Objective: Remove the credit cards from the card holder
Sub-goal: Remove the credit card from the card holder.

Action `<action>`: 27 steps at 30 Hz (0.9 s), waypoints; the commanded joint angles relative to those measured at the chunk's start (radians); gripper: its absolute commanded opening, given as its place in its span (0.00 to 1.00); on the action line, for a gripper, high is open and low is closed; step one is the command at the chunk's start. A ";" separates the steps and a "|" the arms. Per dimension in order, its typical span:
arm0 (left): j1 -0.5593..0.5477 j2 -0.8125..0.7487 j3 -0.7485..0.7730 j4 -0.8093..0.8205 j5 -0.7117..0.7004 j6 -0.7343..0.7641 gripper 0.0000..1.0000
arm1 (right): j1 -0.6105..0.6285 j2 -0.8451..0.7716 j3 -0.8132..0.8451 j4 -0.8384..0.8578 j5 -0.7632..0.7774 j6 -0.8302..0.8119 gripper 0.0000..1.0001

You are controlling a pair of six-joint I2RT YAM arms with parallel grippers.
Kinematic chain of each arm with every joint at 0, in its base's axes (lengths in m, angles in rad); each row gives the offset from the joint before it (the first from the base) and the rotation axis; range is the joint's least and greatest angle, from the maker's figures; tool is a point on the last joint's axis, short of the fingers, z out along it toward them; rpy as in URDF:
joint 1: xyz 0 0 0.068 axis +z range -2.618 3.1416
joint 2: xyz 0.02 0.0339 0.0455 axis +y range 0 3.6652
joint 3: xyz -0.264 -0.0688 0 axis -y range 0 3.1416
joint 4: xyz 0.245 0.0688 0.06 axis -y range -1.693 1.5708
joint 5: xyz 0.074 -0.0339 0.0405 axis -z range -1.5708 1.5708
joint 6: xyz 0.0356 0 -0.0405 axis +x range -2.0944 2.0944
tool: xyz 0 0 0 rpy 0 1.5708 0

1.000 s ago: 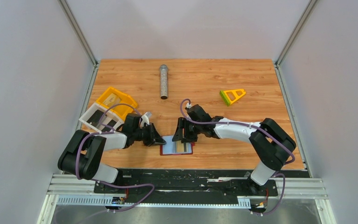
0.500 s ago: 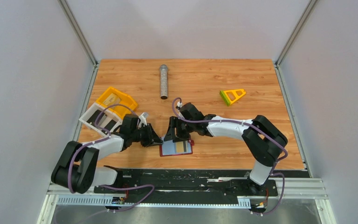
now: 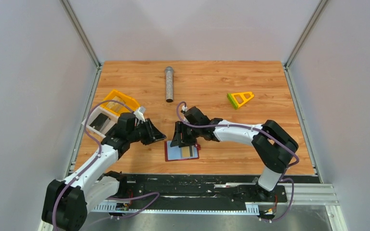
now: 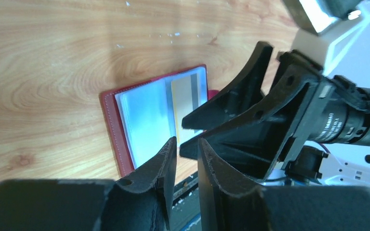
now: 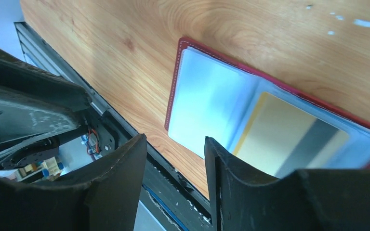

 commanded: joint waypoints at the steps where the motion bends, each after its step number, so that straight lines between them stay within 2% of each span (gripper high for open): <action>1: -0.008 0.058 0.020 0.059 0.103 -0.015 0.29 | -0.022 -0.098 -0.007 -0.084 0.109 -0.061 0.48; 11: -0.050 0.203 0.019 0.181 0.155 -0.039 0.29 | -0.090 -0.187 -0.096 -0.130 0.156 -0.085 0.46; 27: -0.128 0.421 0.022 0.369 0.137 -0.065 0.29 | -0.100 -0.140 -0.108 -0.110 0.139 -0.089 0.40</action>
